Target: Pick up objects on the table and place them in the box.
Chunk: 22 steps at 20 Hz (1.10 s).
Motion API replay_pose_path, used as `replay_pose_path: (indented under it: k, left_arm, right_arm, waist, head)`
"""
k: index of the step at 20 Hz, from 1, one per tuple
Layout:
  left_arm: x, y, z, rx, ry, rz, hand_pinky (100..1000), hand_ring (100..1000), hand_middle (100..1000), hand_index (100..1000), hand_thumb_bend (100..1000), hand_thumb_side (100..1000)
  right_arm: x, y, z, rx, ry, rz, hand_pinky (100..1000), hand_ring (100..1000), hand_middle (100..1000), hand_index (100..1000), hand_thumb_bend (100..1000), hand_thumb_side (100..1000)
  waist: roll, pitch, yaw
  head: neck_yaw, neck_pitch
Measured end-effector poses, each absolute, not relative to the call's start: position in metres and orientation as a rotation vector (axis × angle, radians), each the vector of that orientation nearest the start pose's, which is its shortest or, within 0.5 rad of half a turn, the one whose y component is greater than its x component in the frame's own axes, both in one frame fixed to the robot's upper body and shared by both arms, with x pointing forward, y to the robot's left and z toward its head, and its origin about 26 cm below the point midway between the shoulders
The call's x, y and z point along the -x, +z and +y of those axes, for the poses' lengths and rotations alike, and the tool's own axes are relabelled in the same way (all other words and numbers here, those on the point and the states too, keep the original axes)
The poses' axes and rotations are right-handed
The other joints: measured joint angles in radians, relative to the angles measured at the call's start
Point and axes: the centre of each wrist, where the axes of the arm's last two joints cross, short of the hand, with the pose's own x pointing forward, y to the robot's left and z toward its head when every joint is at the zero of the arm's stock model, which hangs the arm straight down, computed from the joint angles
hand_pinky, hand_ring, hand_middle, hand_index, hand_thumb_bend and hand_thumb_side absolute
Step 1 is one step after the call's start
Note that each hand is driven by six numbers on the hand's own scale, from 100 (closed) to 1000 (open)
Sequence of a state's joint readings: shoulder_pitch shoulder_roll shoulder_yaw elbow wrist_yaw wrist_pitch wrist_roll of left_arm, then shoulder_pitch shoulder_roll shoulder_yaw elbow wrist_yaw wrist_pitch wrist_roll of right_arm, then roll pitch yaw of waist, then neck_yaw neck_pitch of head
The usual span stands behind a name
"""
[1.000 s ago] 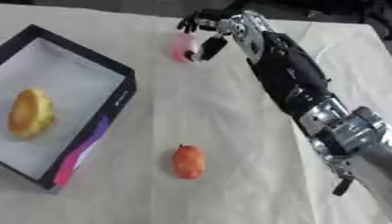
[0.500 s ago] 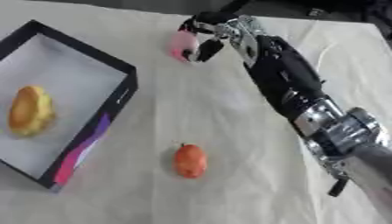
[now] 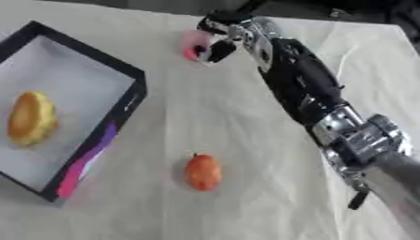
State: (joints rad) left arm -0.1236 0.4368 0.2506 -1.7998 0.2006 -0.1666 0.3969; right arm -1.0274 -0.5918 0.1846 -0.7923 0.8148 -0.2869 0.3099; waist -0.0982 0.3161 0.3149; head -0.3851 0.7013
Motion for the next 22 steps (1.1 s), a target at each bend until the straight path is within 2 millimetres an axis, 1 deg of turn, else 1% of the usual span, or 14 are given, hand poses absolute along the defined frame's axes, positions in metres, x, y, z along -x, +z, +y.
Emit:
replay_pose_path:
  k: [4,5,7,8,9,11,15,19,22]
  left_arm:
    - [-0.288,0.142,0.377,-0.555,0.310,-2.148,871,722,777,887,100,753]
    - [-0.288,0.141,0.377,-0.556,0.309,-2.146,871,722,777,887,100,751]
    - [-0.287,0.141,0.378,-0.558,0.309,-2.144,871,722,778,887,100,749]
    - [-0.287,0.141,0.378,-0.559,0.308,-2.144,871,722,778,887,100,749]
    - [-0.287,0.140,0.378,-0.561,0.308,-2.143,872,722,778,888,100,745]
    - [-0.286,0.139,0.378,-0.566,0.305,-2.136,872,723,778,888,100,744]
    - [-0.285,0.137,0.379,-0.569,0.304,-2.131,871,724,778,888,100,737]
    - [-0.284,0.137,0.379,-0.572,0.301,-2.129,871,725,779,888,100,729]
    - [-0.284,0.137,0.380,-0.575,0.299,-2.128,870,726,779,888,100,727]
  right_arm:
    - [-0.481,0.237,-0.336,0.959,1.464,-1.493,829,685,486,624,100,197]
    - [-0.481,0.240,-0.335,0.961,1.467,-1.511,832,684,500,619,100,181]
    - [-0.479,0.252,-0.332,0.965,1.472,-1.556,834,676,500,608,100,148]
    - [-0.478,0.257,-0.330,0.967,1.469,-1.580,834,676,500,608,100,148]
    - [-0.477,0.263,-0.328,0.970,1.469,-1.603,835,671,499,574,100,124]
    - [-0.474,0.278,-0.320,0.977,1.466,-1.665,839,664,497,568,100,100]
    - [-0.464,0.316,-0.296,0.959,1.449,-1.824,845,657,496,559,100,100]
    - [-0.447,0.353,-0.268,0.910,1.422,-1.999,840,648,496,559,100,100]
    - [-0.433,0.379,-0.242,0.856,1.418,-2.128,837,644,498,562,100,100]
  waist:
    - [0.000,0.000,-0.010]
    - [0.000,-0.001,-0.013]
    - [0.000,-0.001,-0.019]
    - [0.000,-0.001,-0.022]
    - [0.000,-0.001,-0.025]
    - [0.000,-0.007,-0.033]
    - [0.000,-0.037,-0.044]
    - [0.001,-0.050,-0.050]
    - [0.004,-0.065,-0.055]
  head:
    - [0.005,0.011]
    - [0.005,0.016]
    - [0.006,0.025]
    - [0.007,0.028]
    - [0.007,0.032]
    - [0.011,0.043]
    - [0.020,0.055]
    - [0.023,0.062]
    - [0.023,0.062]
